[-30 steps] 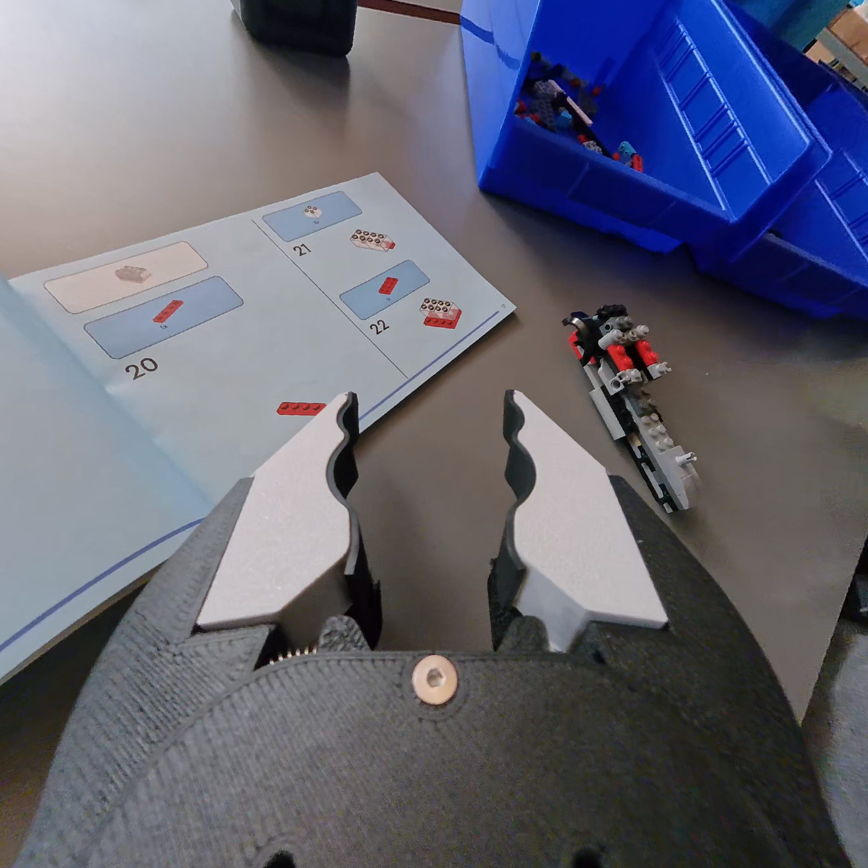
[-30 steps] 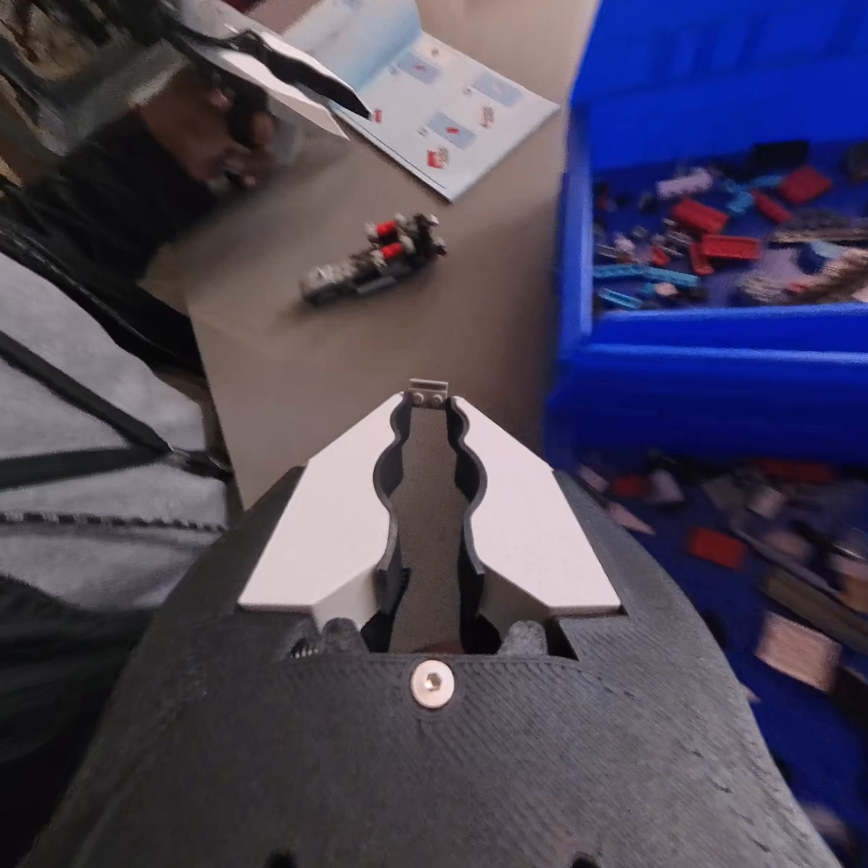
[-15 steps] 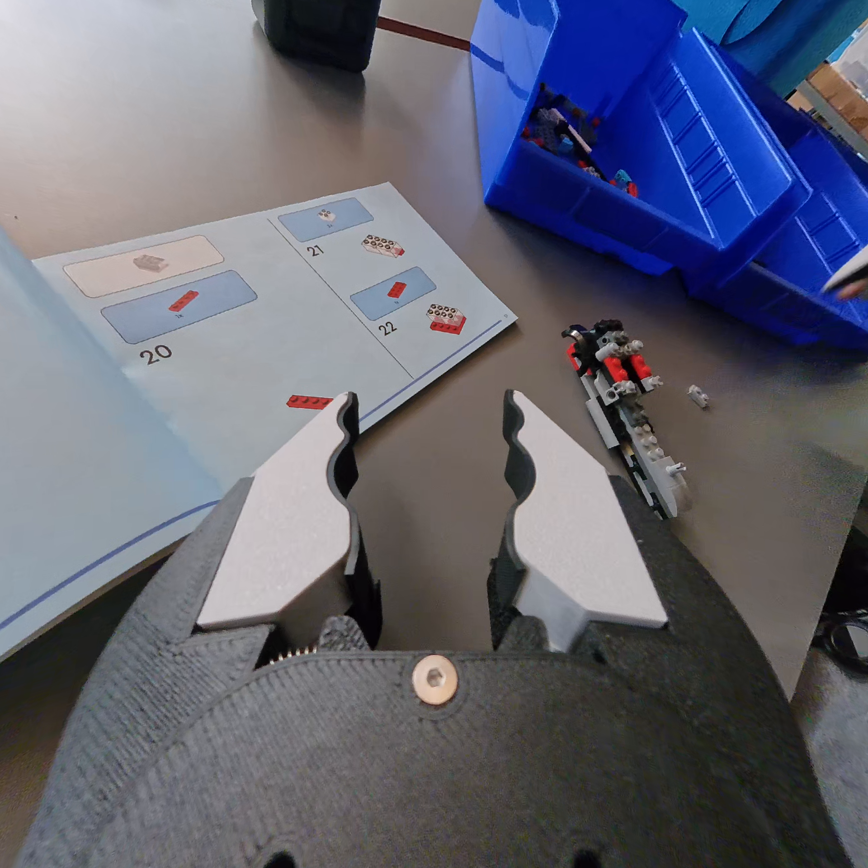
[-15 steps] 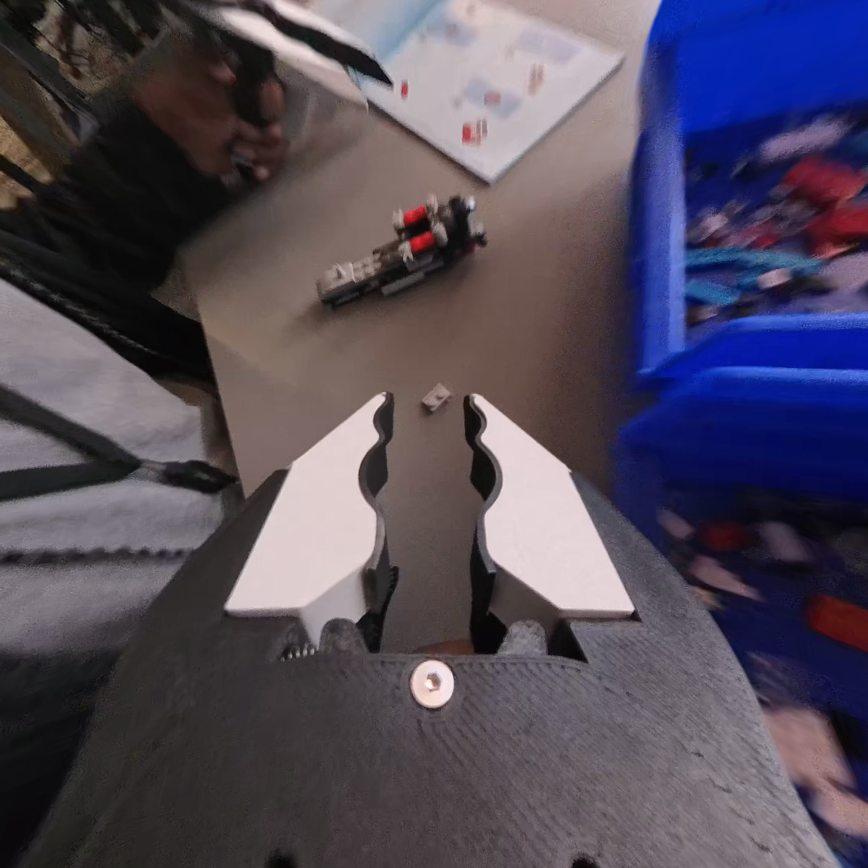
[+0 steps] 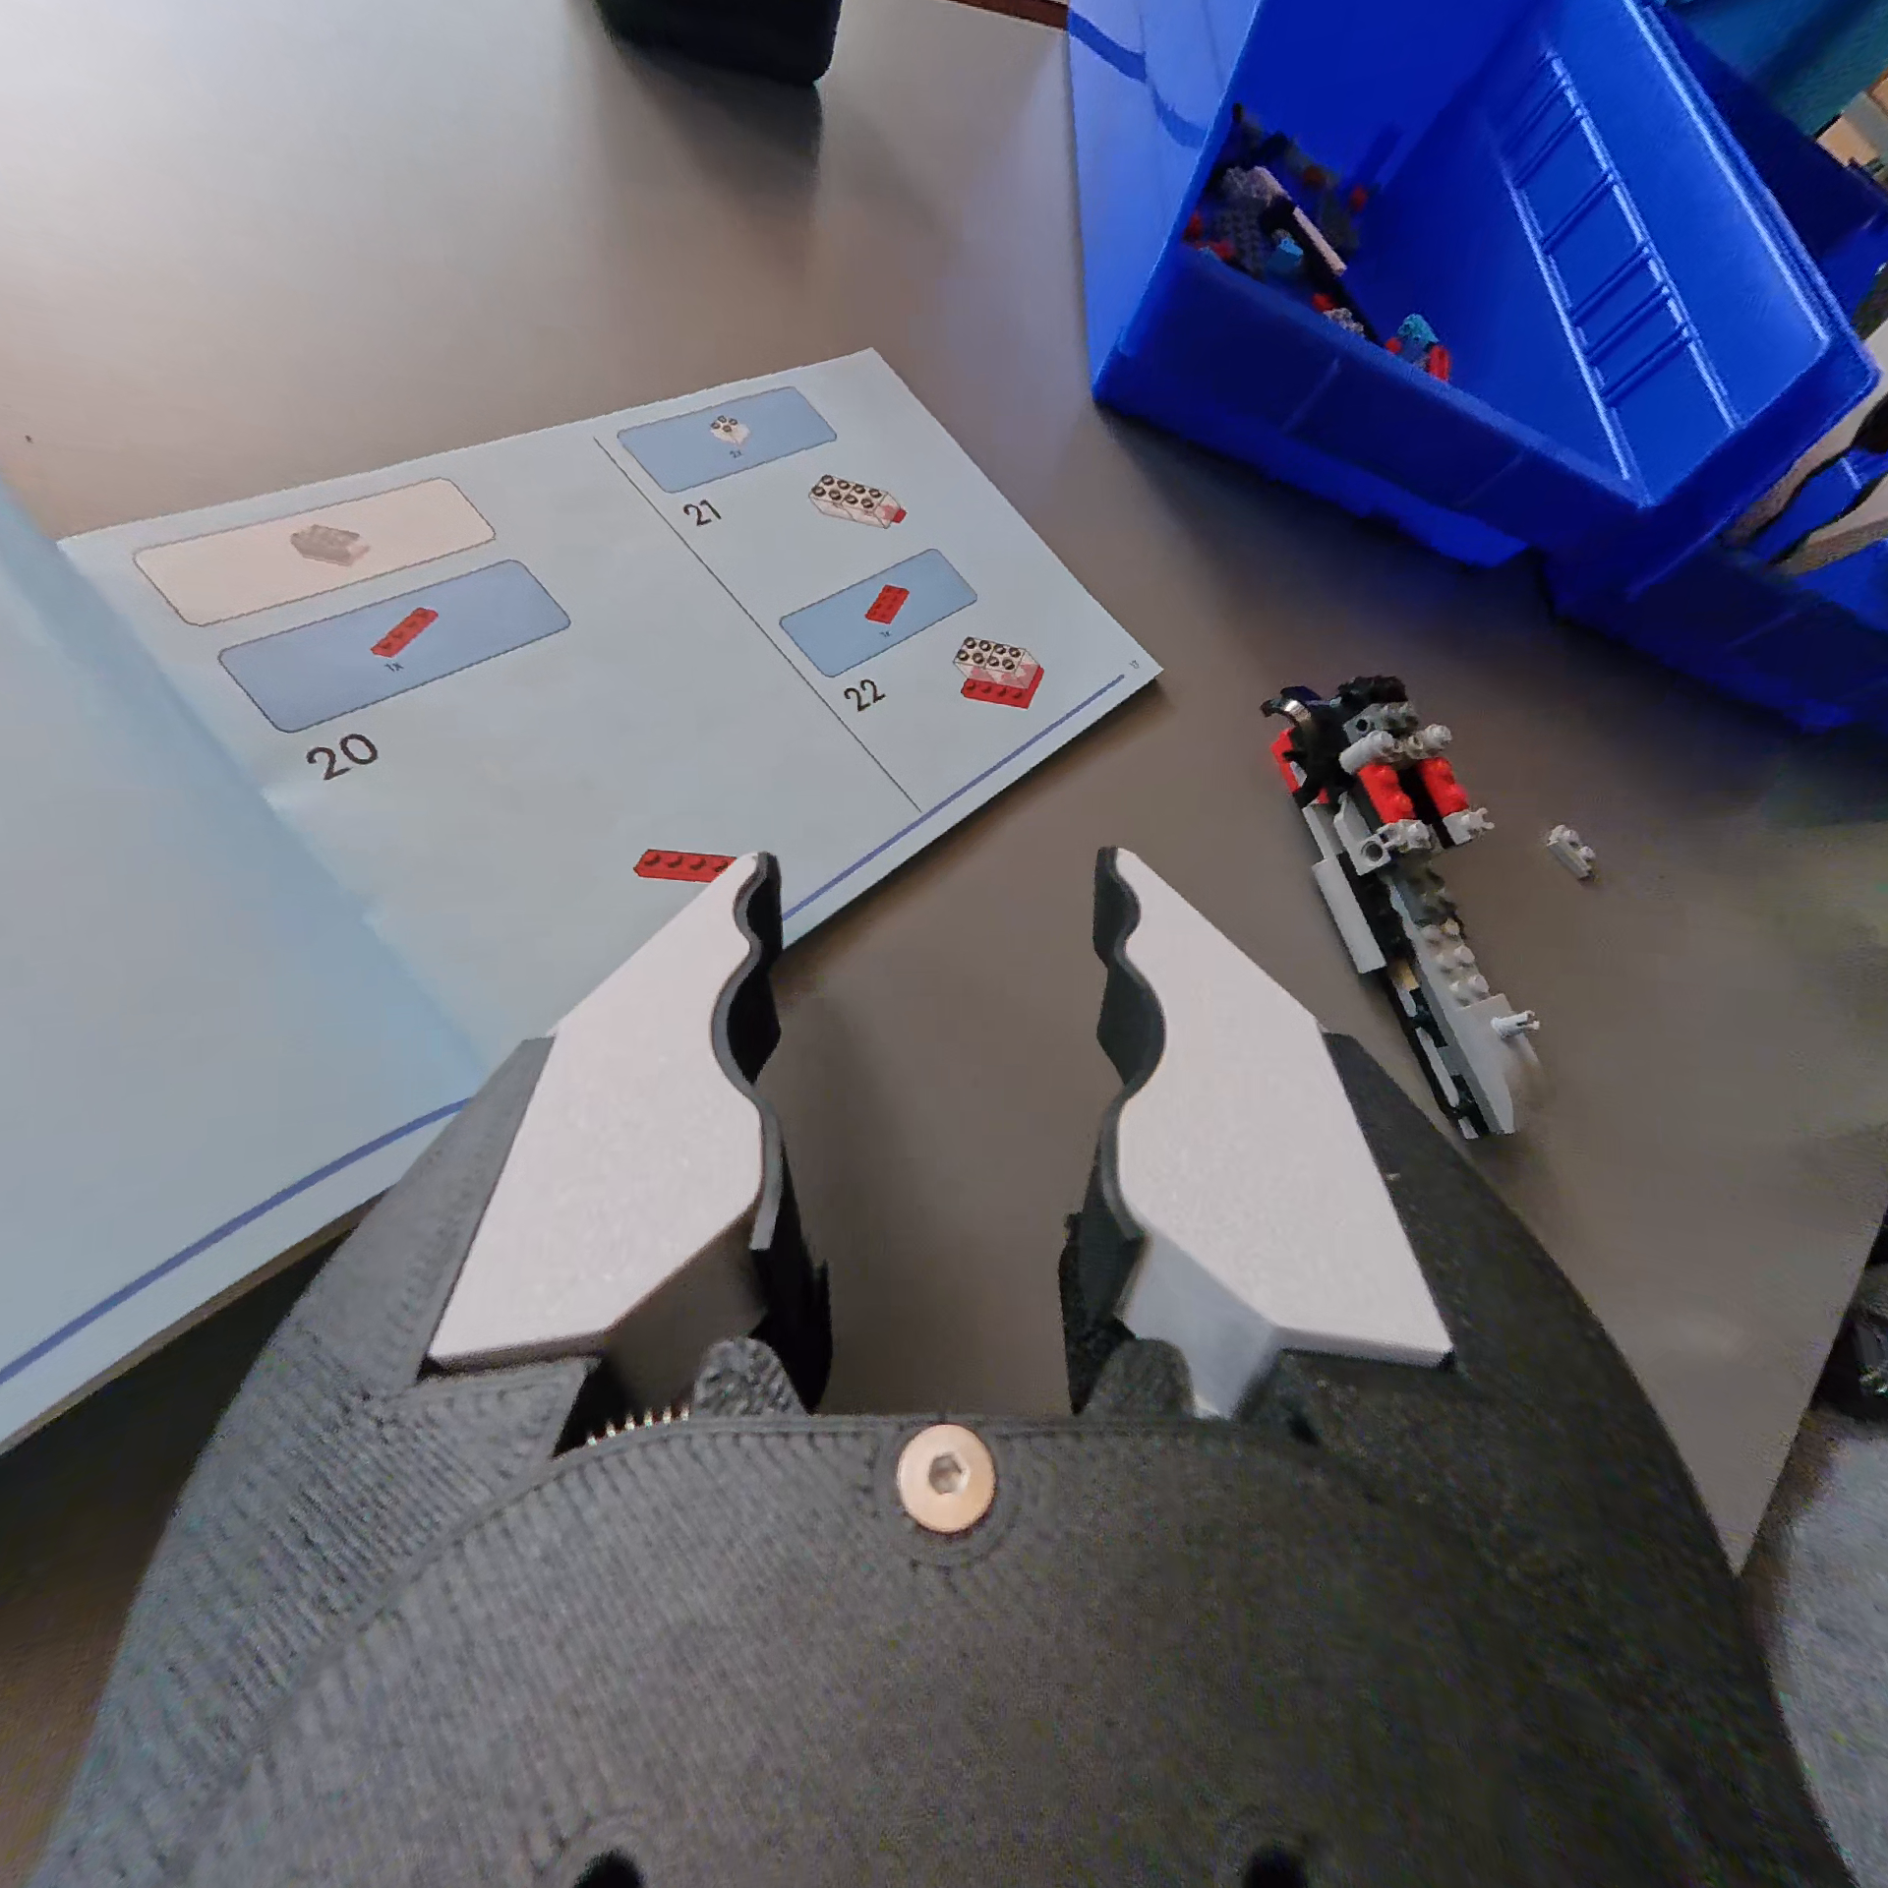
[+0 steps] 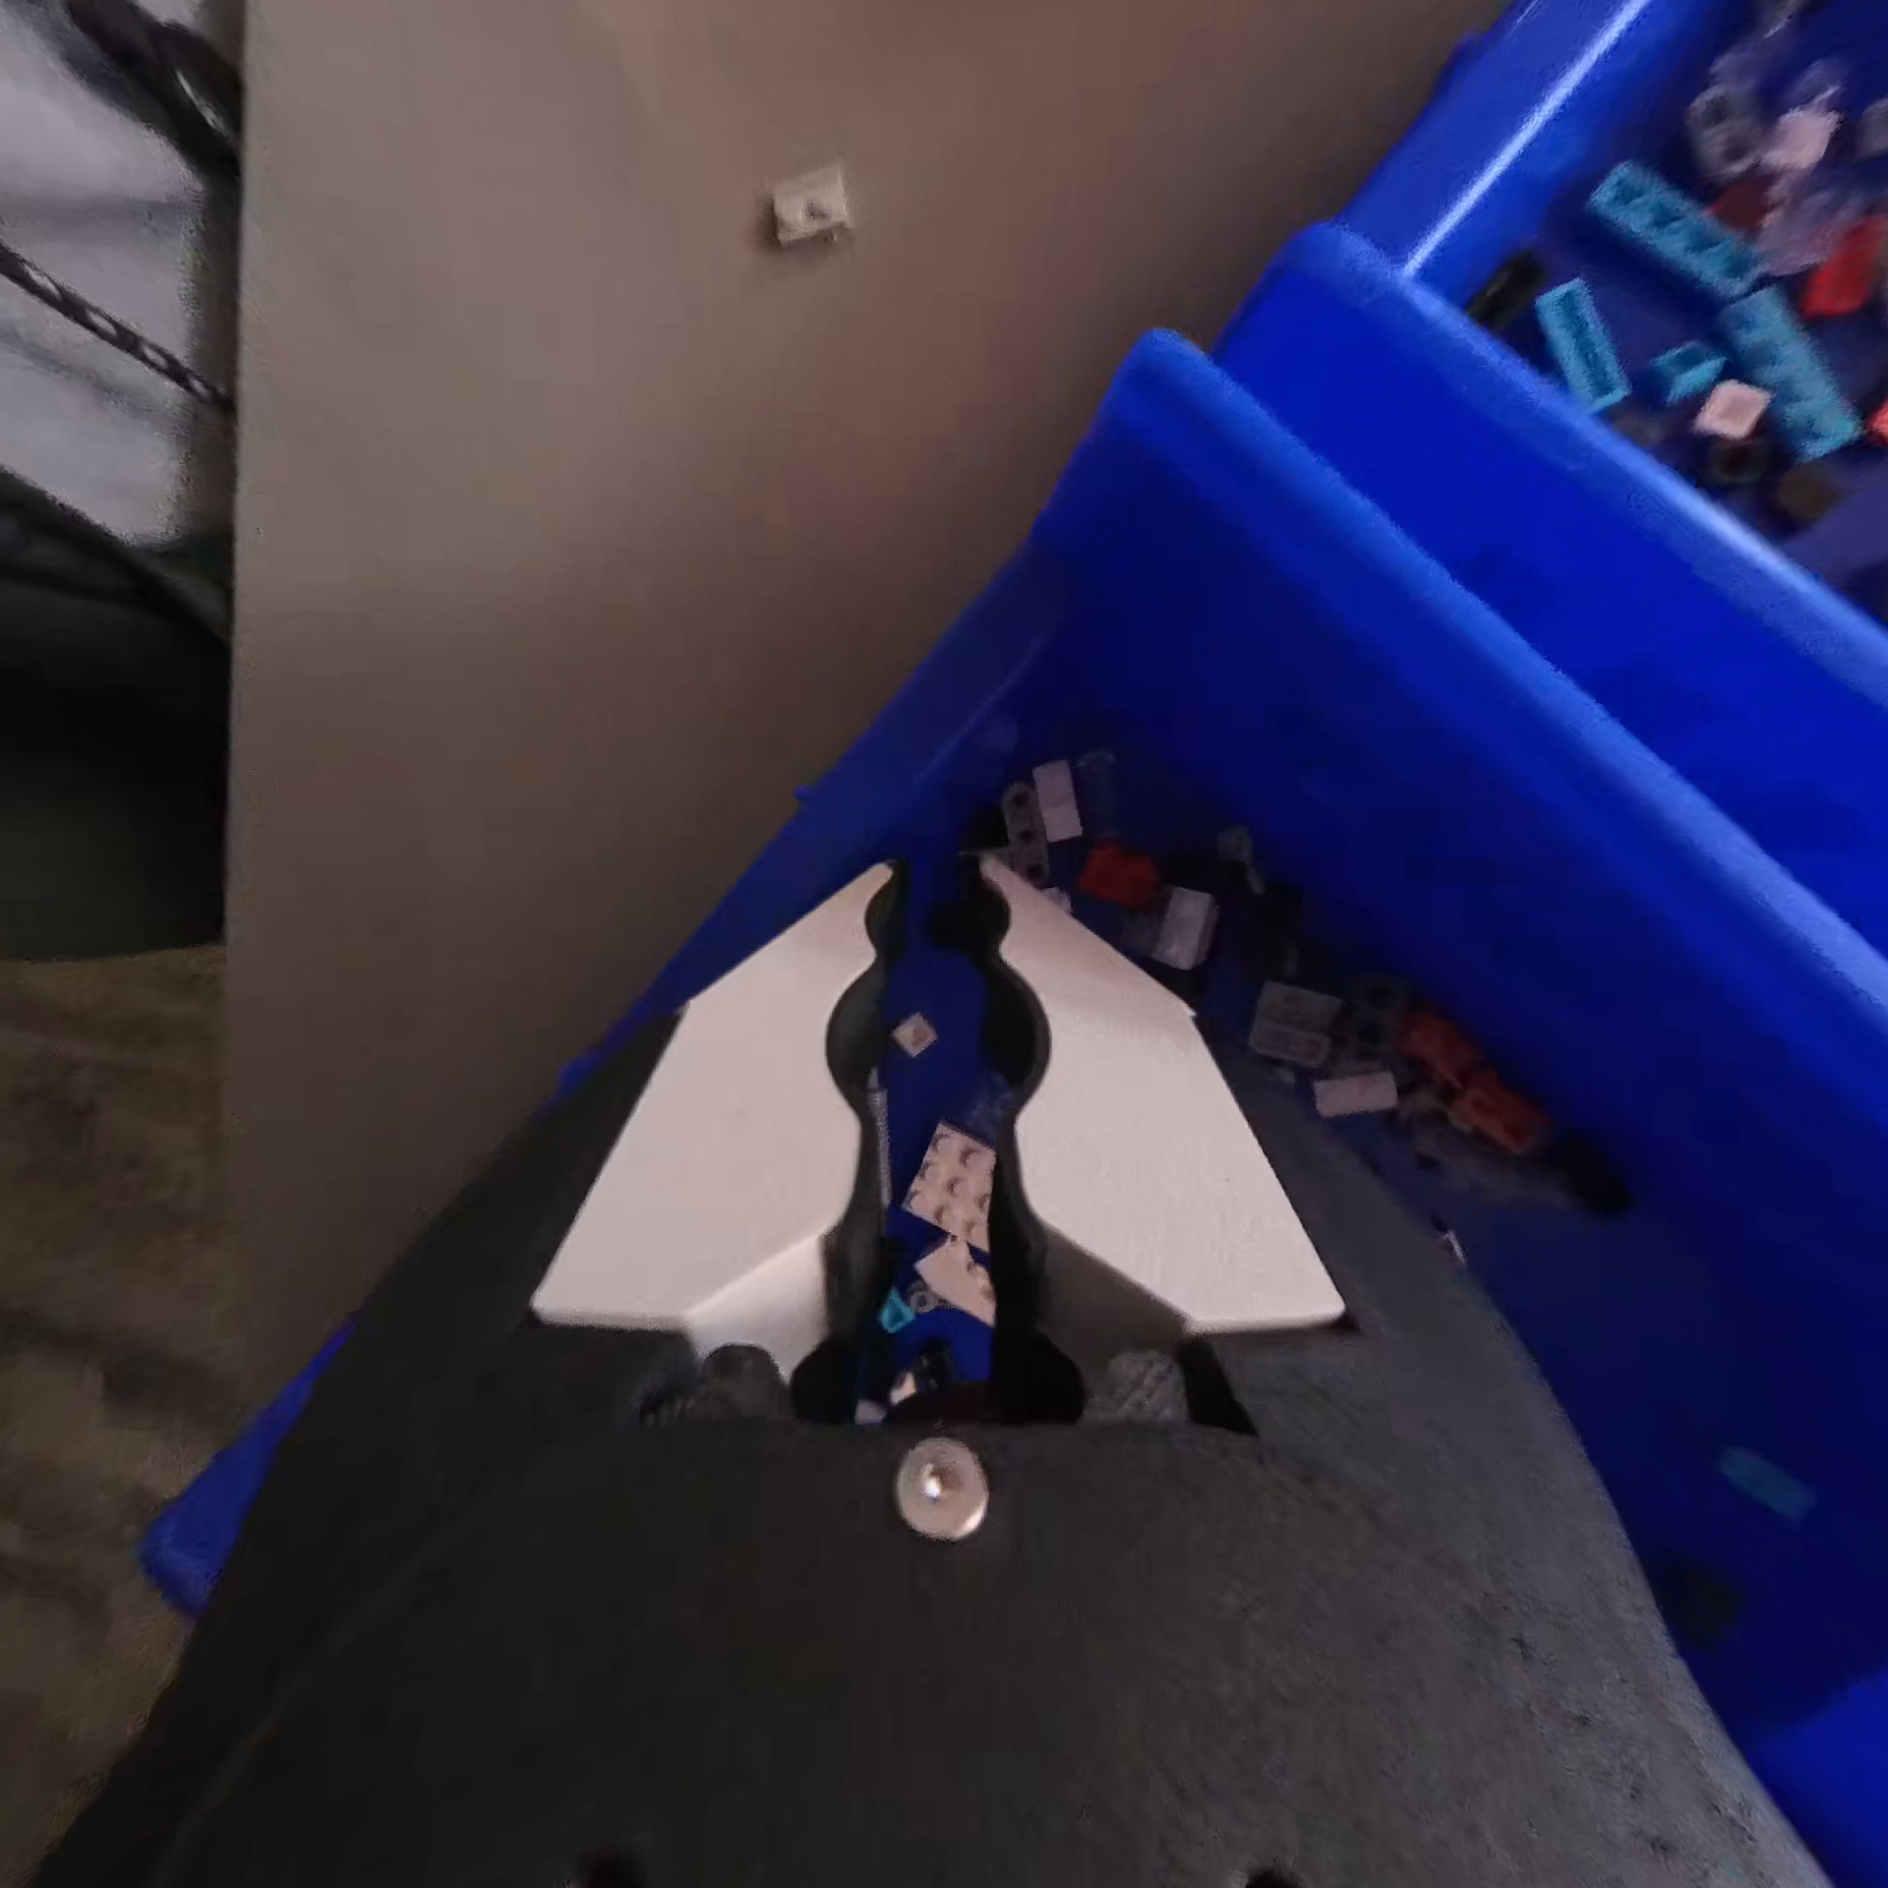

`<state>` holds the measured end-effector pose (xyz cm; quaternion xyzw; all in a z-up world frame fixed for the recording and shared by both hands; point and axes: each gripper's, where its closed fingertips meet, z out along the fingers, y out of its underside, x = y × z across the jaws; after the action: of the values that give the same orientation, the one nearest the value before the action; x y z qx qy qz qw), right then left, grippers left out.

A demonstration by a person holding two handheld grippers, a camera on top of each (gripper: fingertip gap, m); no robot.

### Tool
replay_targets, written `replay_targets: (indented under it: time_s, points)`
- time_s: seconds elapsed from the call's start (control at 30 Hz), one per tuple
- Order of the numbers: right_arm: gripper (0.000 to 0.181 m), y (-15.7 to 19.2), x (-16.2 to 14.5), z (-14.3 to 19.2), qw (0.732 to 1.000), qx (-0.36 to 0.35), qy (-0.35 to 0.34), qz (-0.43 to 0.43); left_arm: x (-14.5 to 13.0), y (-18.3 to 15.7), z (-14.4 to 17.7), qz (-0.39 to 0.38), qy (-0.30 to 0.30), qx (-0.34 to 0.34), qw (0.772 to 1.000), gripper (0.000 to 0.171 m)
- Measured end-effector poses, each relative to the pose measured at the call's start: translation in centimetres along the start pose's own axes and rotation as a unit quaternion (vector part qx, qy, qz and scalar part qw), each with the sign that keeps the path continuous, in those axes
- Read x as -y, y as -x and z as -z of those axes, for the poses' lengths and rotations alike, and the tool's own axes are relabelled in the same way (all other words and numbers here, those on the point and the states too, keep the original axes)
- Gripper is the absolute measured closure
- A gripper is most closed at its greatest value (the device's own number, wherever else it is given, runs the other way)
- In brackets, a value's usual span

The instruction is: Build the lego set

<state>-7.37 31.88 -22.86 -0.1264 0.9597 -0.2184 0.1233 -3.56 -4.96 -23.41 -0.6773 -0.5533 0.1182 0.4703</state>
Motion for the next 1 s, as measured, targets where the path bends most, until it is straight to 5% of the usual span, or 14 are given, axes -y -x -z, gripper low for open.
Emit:
replay_targets:
  time_s: [0.3,0.67,0.87,1.0]
  points:
    - [0.162,-0.8,-1.7,-2.2,1.000,-0.008,0.025,0.002,-0.4,0.3,-0.5,0.002,0.026,0.006,1.000,0.112]
    - [0.166,-1.6,-1.5,-1.0,0.999,-0.050,0.010,-0.004,-0.5,0.2,-0.5,-0.002,0.025,0.009,1.000,0.112]
    - [0.166,-1.4,0.6,3.8,0.988,-0.126,-0.067,-0.062,-0.4,-0.1,-0.4,-0.008,0.019,0.005,1.000,0.112]
    - [0.167,0.1,3.8,7.0,0.954,-0.187,-0.181,-0.147,-0.2,-0.2,-0.1,-0.008,0.006,-0.003,1.000,0.112]
